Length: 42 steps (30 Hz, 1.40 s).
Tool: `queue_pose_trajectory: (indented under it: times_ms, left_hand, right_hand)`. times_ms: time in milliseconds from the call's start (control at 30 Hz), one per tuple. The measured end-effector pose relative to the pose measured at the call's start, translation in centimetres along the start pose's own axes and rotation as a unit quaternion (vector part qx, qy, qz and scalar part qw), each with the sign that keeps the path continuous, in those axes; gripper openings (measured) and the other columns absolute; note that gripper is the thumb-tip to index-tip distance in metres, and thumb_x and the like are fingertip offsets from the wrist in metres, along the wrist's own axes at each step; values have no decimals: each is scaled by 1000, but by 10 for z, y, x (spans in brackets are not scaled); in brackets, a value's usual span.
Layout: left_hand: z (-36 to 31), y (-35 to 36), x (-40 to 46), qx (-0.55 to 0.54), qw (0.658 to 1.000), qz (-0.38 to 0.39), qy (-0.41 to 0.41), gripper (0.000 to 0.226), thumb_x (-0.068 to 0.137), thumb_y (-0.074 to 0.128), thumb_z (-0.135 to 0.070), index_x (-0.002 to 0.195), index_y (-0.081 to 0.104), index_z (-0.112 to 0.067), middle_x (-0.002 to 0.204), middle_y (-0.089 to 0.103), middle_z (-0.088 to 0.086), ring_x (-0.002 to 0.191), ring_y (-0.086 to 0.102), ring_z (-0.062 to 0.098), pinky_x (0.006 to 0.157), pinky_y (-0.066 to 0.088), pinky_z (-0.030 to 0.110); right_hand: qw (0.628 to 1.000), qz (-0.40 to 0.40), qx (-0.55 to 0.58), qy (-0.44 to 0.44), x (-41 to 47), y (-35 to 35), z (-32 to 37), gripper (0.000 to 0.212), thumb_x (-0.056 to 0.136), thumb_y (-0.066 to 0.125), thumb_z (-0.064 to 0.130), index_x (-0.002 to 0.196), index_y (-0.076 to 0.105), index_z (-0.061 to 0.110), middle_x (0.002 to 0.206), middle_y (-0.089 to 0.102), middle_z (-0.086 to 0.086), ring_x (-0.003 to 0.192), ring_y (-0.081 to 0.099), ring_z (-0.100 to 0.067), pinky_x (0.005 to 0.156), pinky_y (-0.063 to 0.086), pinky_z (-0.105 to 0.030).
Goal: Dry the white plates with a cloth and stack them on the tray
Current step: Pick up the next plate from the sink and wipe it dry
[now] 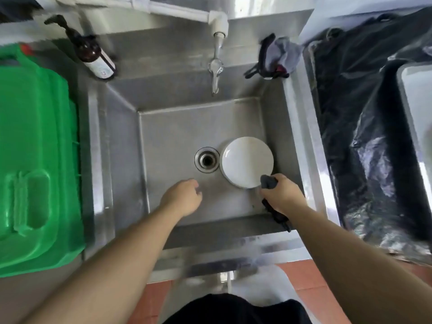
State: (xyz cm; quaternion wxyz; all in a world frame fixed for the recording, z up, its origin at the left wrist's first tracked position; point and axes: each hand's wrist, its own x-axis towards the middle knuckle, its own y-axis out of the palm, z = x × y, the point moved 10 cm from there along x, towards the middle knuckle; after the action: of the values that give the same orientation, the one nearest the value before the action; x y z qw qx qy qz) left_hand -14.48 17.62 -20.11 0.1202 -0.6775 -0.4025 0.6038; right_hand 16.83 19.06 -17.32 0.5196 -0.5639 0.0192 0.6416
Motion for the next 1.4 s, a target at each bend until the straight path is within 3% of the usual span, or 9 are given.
queue_pose_trajectory:
  times_ms: [233, 400, 500, 633, 833, 1033, 1167, 1333, 1400]
  left_hand:
    - [-26, 47, 59, -64, 998, -7, -18, 37, 99, 57, -39, 132, 64, -21, 136, 66, 2, 126, 60, 27, 100, 48, 34]
    - [-39, 68, 102, -113, 992, -31, -36, 20, 98, 57, -36, 110, 67, -24, 114, 70, -2, 97, 60, 23, 81, 43, 29]
    - [-45, 79, 124, -101, 994, -31, -40, 12, 98, 56, -36, 97, 61, -25, 103, 65, -6, 89, 54, 21, 76, 39, 30]
    - [-50, 84, 143, -122, 990, -50, -58, 14, 98, 55, -31, 102, 61, -19, 99, 65, 2, 90, 59, 29, 73, 41, 32]
    - [-56, 91, 159, -157, 980, -41, -119, 17, 94, 55, -17, 83, 56, -5, 70, 58, 13, 93, 68, 43, 54, 35, 32]
    - [-43, 108, 169, -278, 939, -46, -195, 26, 91, 65, -22, 107, 71, -2, 100, 74, 13, 75, 62, 30, 58, 42, 29]
    - [-38, 116, 170, -331, 918, -59, -211, 20, 91, 71, -21, 103, 74, -5, 98, 72, 9, 79, 63, 28, 62, 43, 29]
    - [-41, 116, 166, -365, 910, -46, -190, 17, 91, 64, -16, 76, 66, -8, 83, 68, 9, 73, 56, 27, 56, 39, 24]
    - [-44, 112, 162, -381, 905, -46, -182, 13, 91, 60, -14, 85, 69, -5, 87, 68, 12, 76, 58, 27, 66, 45, 28]
  right_hand:
    - [1000, -6, -4, 17, 47, 18, -37, 30, 86, 65, 41, 114, 58, 34, 83, 73, 3, 70, 72, -22, 61, 63, -39]
    - [1000, -2, 14, 25, 76, 31, -54, 29, 90, 67, 33, 116, 56, 33, 82, 73, -1, 69, 72, -24, 58, 65, -45]
    - [999, 1, 30, 22, 86, 37, -61, 27, 91, 66, 30, 116, 57, 29, 85, 72, -4, 70, 71, -26, 52, 59, -38]
    - [999, -9, 39, 27, 93, 39, -68, 27, 90, 66, 28, 116, 58, 26, 88, 70, -3, 72, 69, -23, 53, 50, -29]
    - [996, -10, 88, 33, 93, 45, -73, 24, 85, 63, 32, 108, 58, 32, 81, 73, -3, 70, 72, -26, 59, 61, -42]
    - [995, -18, 90, 40, 94, 48, -82, 20, 85, 65, 31, 102, 56, 33, 79, 68, 4, 68, 67, -16, 54, 49, -28]
    - [994, -18, 94, 49, 94, 49, -87, 18, 86, 65, 31, 101, 57, 34, 78, 68, 6, 68, 65, -12, 50, 43, -24]
    - [994, -30, 92, 48, 92, 48, -88, 16, 87, 67, 31, 94, 53, 36, 78, 67, 10, 70, 64, -11, 54, 42, -25]
    - [994, -33, 90, 46, 90, 48, -86, 17, 86, 67, 31, 90, 51, 35, 77, 67, 9, 69, 65, -11, 54, 44, -26]
